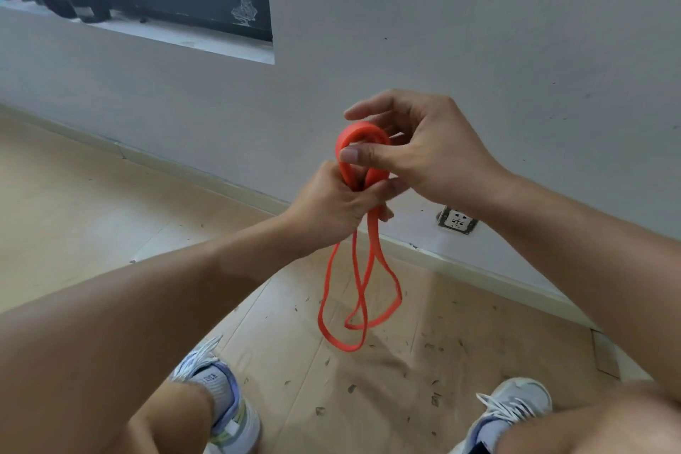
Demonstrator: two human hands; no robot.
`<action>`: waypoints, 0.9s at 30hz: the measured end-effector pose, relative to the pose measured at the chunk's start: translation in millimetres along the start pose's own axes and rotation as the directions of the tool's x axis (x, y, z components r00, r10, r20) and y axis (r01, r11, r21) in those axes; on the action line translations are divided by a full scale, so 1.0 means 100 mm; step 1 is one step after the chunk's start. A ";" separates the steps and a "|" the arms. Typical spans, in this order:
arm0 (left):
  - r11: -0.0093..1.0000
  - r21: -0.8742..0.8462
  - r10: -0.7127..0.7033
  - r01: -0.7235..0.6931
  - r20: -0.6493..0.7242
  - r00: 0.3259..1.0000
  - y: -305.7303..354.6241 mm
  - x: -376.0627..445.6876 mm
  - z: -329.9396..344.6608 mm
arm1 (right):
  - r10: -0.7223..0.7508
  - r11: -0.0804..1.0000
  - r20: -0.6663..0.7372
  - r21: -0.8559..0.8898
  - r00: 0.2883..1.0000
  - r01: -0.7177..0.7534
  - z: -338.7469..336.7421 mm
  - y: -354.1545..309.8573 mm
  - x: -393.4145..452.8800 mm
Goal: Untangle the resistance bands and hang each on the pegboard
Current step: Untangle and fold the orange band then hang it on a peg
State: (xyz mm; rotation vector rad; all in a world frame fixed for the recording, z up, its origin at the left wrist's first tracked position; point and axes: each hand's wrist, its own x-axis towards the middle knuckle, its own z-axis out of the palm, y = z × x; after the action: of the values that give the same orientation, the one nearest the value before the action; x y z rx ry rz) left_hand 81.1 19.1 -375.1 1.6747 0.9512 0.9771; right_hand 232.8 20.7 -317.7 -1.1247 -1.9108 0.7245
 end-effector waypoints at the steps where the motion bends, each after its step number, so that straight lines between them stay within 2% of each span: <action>1: 1.000 0.011 -0.001 0.002 -0.037 0.999 0.01 0.01 -0.02 | 0.012 0.998 -0.011 0.069 1.000 -0.011 0.00 0.06 0.01; 3: 1.000 0.007 -0.015 0.016 -0.099 0.995 0.03 0.04 -0.05 | 0.060 0.972 0.015 0.227 0.998 -0.061 -0.01 0.21 0.02; 5: 0.999 -0.033 -0.032 0.028 -0.132 0.991 0.05 0.05 -0.10 | 0.130 0.928 0.141 0.332 0.982 -0.170 -0.01 0.41 0.01; 8: 0.999 0.020 -0.028 0.032 -0.160 0.987 0.04 0.07 -0.15 | 0.242 0.905 0.396 0.238 0.886 -0.353 0.07 0.67 -0.10; 10: 0.997 0.054 -0.037 0.048 -0.185 0.982 0.02 0.08 -0.17 | 0.310 0.903 0.479 0.122 0.821 -0.412 0.19 0.75 -0.19; 12: 0.996 0.062 -0.050 0.064 -0.211 0.976 0.00 0.08 -0.19 | 0.325 0.912 0.454 0.081 0.830 -0.402 0.33 0.78 -0.24; 17: 0.993 0.032 -0.099 0.111 -0.267 0.959 -0.01 0.10 -0.21 | 0.299 0.923 0.294 0.151 0.908 -0.353 0.53 0.77 -0.25; 23: 0.976 -0.193 -0.135 0.098 -0.187 0.973 0.00 0.09 -0.22 | 0.309 0.906 0.260 0.212 0.915 -0.366 0.57 0.77 -0.22; 27: 0.964 -0.242 -0.149 0.106 -0.168 0.974 0.01 0.08 -0.23 | 0.300 0.908 0.239 0.224 0.923 -0.353 0.58 0.85 -0.23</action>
State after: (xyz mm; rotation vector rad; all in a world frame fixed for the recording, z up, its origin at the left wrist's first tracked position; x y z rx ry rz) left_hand 63.6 33.6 -367.7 1.3285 1.0119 1.1249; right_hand 228.5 33.5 -421.9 -1.2540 -1.7337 1.2830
